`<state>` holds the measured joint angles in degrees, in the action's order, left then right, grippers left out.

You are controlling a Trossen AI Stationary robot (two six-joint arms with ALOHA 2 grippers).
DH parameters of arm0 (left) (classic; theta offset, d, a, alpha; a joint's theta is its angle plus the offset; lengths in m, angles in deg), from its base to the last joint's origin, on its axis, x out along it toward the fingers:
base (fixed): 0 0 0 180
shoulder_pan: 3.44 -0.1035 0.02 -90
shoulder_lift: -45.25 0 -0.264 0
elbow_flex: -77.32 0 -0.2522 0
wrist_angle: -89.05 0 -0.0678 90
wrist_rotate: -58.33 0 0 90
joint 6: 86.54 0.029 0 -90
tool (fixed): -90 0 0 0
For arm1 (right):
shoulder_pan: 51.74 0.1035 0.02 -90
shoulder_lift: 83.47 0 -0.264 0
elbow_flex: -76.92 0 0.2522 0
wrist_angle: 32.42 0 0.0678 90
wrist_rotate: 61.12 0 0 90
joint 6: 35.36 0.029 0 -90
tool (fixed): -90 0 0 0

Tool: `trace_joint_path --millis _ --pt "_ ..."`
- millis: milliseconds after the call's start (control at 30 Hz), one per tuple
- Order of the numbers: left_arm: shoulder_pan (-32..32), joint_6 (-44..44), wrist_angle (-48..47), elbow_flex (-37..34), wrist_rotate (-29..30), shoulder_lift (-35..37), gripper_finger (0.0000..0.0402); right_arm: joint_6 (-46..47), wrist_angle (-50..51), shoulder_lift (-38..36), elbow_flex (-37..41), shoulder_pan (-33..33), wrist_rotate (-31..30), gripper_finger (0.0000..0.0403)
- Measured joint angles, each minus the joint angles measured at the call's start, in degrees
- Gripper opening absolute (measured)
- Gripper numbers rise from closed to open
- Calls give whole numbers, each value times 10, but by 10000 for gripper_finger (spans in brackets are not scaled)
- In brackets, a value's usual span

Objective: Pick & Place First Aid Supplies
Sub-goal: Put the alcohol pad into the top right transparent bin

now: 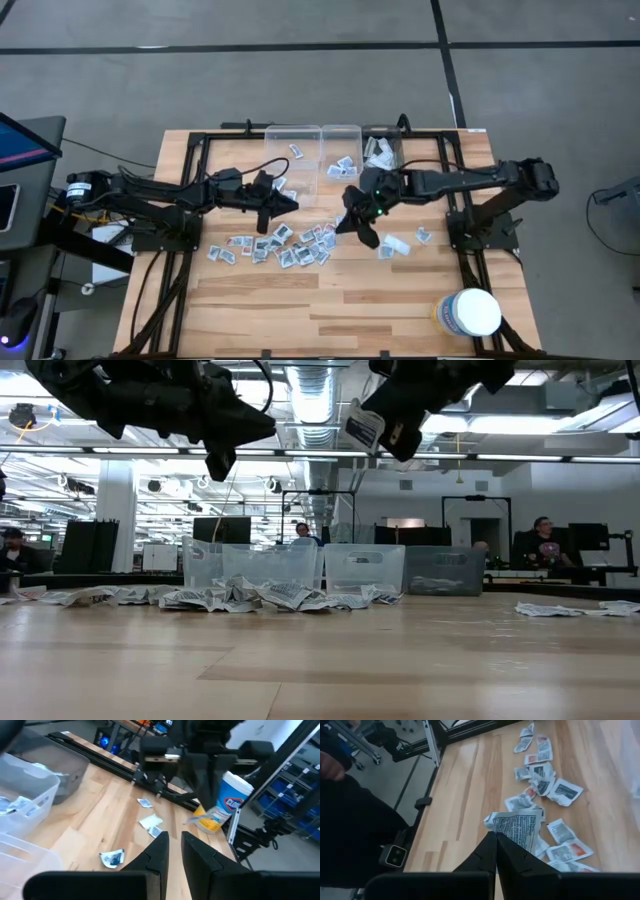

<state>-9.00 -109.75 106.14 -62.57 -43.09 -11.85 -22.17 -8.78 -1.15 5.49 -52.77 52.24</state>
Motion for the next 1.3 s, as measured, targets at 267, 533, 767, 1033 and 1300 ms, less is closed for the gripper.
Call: trace_joint_path --millis 267,533,767,1033,1300 --pt "19 -3 -2 0 -3 0 51 -28 -1 0 0 -22 12 0" --pt "21 -28 -17 0 -3 0 51 -45 -83 0 0 -45 95 0" --pt "39 -32 -26 0 6 0 51 -63 -87 0 0 -83 122 0" --pt "67 -55 -30 -5 63 0 51 -124 -87 2 0 -124 143 0" --pt "111 -119 -29 -31 181 0 51 -199 -86 4 0 -175 154 0"
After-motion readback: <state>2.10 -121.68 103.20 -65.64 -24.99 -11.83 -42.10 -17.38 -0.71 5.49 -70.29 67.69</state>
